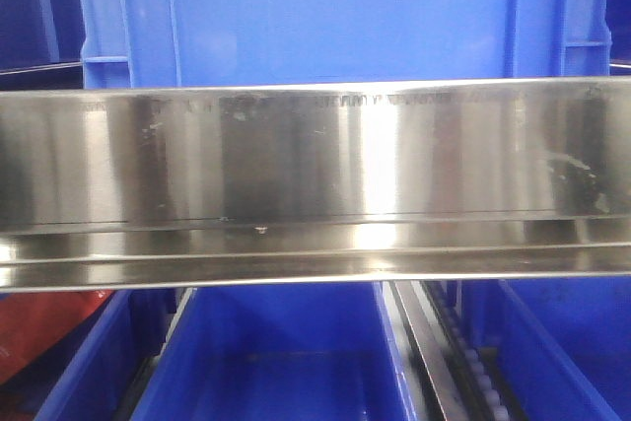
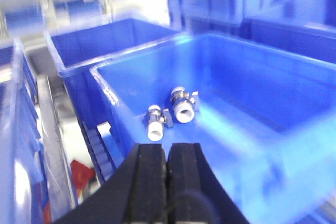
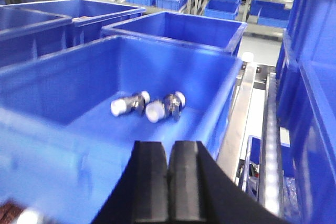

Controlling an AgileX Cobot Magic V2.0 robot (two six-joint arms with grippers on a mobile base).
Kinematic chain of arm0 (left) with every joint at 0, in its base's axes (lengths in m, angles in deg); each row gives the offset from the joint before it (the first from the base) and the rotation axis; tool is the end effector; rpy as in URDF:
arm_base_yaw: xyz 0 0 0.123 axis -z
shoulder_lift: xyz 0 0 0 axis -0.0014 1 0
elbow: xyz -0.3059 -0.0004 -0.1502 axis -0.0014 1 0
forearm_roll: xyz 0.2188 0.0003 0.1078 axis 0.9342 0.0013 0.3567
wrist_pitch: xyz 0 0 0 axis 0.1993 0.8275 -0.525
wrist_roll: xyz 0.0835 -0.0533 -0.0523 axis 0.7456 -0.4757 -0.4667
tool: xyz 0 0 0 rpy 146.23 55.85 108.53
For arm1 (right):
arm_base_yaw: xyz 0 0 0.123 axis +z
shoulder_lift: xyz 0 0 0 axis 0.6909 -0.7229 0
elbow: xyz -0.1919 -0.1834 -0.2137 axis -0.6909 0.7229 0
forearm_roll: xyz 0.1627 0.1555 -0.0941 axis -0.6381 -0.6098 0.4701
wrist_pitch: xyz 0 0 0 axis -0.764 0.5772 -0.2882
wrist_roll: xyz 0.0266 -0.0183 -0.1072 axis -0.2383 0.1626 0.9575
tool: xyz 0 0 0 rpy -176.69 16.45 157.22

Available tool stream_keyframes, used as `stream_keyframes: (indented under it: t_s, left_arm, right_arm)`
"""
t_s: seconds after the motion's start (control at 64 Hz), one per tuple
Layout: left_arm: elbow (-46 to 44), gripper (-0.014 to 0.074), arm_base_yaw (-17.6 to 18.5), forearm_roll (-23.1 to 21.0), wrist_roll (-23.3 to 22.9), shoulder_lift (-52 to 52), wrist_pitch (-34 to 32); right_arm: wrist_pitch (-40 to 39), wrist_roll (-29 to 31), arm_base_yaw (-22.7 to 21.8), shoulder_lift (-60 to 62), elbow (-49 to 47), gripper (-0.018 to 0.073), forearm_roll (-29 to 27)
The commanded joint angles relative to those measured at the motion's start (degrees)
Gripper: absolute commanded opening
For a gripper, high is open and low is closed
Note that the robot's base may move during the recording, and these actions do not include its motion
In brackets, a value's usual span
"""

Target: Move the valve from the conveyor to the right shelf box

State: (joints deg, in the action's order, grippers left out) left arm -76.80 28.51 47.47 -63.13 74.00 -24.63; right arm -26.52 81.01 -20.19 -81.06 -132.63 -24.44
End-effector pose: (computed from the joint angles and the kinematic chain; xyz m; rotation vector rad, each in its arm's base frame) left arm 0.0897 -0.0324 0.4766 0.4084 1.6813 -0.1911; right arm 0.0632 0.0338 0.4510 -0.3970 1.7054 0.3428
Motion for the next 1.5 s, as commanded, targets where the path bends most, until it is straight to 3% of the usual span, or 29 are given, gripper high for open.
stream_keyframes:
  t_s: [0.0, 0.156, 0.453, 1.25, 1.344, 1.484]
  left_arm:
    - [7.7, -0.0111, -0.1, -0.9, -0.6, -6.5, -3.9]
    - [20.4, -0.0111, -0.1, -2.7, -0.6, -16.9, -8.2]
    - [37.8, -0.0111, -0.1, -2.7, -0.6, -28.8, -25.1]
    - [38.8, -0.0111, -0.1, -3.1, -0.6, -29.6, -24.9]
    - [38.8, -0.0111, -2.8, -5.1, 1.1, -30.0, -24.2]
    - [39.6, -0.0111, -11.5, -9.0, 6.4, -31.7, -20.5]
  right_arm:
    - [-2.1, 0.3, -0.1, 4.3, 5.8, -0.0162, 0.7]
    - [-4.7, 0.3, -0.1, 10.3, 15.7, -0.0162, 0.7]
    - [-12.3, 0.3, -0.1, 14.9, 26.4, -0.0162, 0.7]
    - [-13.2, 0.3, -0.1, 14.9, 26.4, -0.0162, 0.7]
    - [-13.2, 0.3, -0.1, 14.9, 26.4, -0.0162, 0.7]
    - [-13.2, 0.3, -0.1, 14.9, 26.4, -0.0162, 0.7]
